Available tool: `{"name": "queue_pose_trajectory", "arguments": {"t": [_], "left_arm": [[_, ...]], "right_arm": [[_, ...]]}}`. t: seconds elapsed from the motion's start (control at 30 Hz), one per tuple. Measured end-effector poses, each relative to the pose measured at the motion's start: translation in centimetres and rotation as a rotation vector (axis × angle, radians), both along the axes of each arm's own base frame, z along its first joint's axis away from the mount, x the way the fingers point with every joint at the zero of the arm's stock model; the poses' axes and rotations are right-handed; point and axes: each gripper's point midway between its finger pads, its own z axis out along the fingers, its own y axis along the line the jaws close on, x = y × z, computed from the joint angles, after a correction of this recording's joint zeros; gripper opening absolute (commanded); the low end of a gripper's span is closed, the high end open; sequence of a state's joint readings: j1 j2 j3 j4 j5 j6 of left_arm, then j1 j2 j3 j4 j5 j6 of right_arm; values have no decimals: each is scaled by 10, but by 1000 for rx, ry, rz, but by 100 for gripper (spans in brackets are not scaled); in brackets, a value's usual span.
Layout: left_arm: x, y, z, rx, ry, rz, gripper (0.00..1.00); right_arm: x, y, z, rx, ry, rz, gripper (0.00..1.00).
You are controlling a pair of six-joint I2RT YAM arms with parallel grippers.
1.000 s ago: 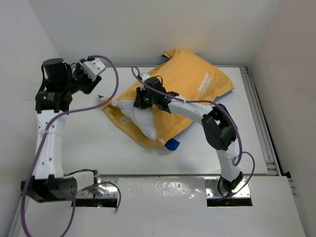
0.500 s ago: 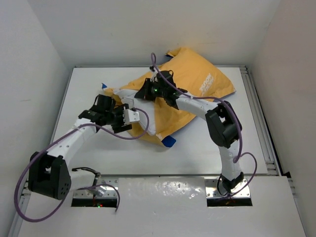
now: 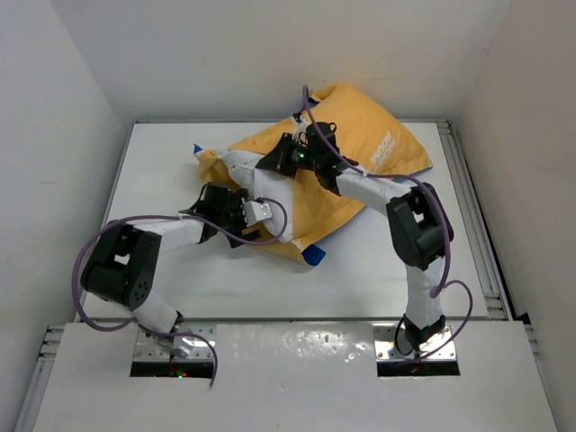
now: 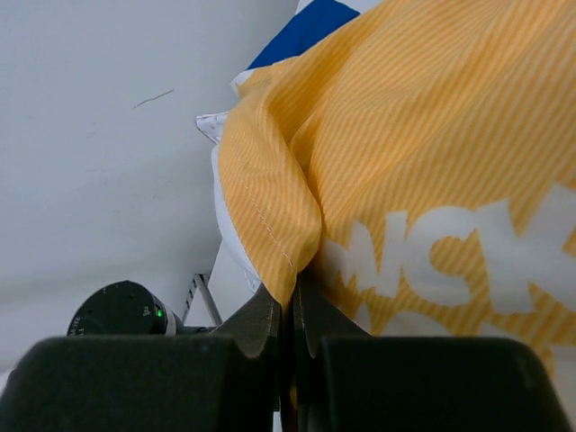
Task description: Put the pillow into the pillowcase
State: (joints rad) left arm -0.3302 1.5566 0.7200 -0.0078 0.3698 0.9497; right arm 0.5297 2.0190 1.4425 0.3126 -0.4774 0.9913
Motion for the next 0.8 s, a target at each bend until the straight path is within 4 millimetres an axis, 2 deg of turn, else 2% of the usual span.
{"name": "queue_pose_trajectory", "arguments": {"t": [0.1, 0.13, 0.2, 0.23, 0.27, 0.3, 0.43, 0.57, 0.6, 0.7, 0.77, 0.8], "left_arm": [[-1, -3, -7, 30, 1, -13, 84], [-2, -5, -7, 38, -4, -21, 67], [-6, -12, -10, 54, -1, -37, 41], [-8, -16, -13, 59, 9, -47, 15], [-11, -19, -16, 62, 22, -48, 5], [-12, -19, -19, 66, 28, -52, 0], [-21, -13, -28, 69, 41, -41, 0], [-27, -2, -23, 48, 62, -9, 0], [-26, 2, -19, 37, 65, 15, 10], [-20, 5, -9, -2, 67, 78, 67], [-12, 0, 0, -45, 75, 124, 79], [-9, -3, 3, -67, 83, 146, 91]], "right_arm": [[1, -3, -2, -4, 11, -4, 0], [2, -4, -2, -4, 15, -6, 0], [3, -5, -2, -5, 17, -8, 0], [3, -6, -3, -7, 21, -9, 0], [3, -7, -3, -9, 23, -11, 0], [4, -8, -4, -11, 27, -14, 0], [6, -12, -6, -15, 34, -24, 0], [10, -16, -5, -14, 32, -34, 0], [11, -18, -4, -13, 31, -37, 0], [13, -21, 1, -9, 21, -46, 0], [13, -22, 6, -7, 11, -49, 0], [13, -22, 8, -6, 5, -49, 0]]}}
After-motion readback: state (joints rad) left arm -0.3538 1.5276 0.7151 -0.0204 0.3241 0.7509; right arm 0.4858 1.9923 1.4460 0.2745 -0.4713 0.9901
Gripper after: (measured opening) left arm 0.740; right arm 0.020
